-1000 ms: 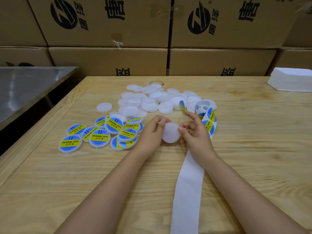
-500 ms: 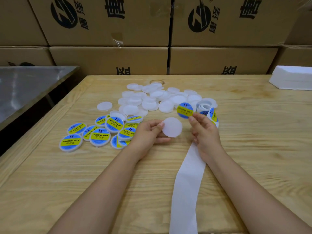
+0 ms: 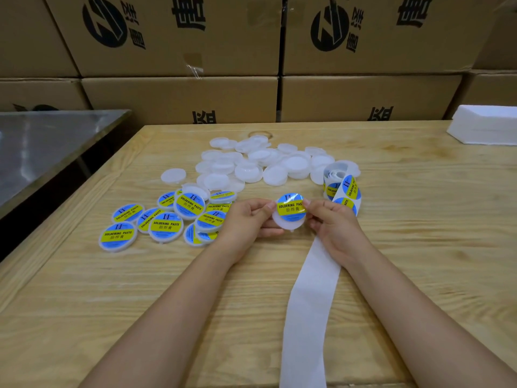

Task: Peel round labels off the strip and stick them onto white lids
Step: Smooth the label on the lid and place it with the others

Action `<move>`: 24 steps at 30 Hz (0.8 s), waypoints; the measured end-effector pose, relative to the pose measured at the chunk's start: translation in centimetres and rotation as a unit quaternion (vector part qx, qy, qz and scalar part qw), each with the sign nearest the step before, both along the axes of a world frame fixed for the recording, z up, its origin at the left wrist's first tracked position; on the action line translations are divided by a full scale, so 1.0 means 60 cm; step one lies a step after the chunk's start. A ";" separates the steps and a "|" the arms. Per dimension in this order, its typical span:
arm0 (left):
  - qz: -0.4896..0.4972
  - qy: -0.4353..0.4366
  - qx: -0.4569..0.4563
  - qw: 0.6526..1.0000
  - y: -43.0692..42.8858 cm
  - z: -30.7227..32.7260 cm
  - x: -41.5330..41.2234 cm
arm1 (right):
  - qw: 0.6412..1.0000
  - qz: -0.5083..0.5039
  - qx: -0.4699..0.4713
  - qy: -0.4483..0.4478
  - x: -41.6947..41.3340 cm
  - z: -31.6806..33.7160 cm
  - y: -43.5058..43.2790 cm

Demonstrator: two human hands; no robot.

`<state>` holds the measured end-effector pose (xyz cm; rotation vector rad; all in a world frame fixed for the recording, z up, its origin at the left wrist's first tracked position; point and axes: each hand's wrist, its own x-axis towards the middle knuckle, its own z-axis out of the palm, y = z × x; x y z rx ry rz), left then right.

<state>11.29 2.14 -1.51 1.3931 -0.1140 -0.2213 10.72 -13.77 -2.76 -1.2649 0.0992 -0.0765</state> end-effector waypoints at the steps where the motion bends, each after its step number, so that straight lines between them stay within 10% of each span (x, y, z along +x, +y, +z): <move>1: 0.002 0.000 0.001 1.000 -0.001 0.000 0.000 | 1.000 0.001 -0.005 0.002 0.000 -0.001 0.000; 24: 0.016 -0.005 0.032 0.999 0.000 -0.004 0.002 | 0.993 -0.033 -0.114 -0.013 0.002 -0.009 0.004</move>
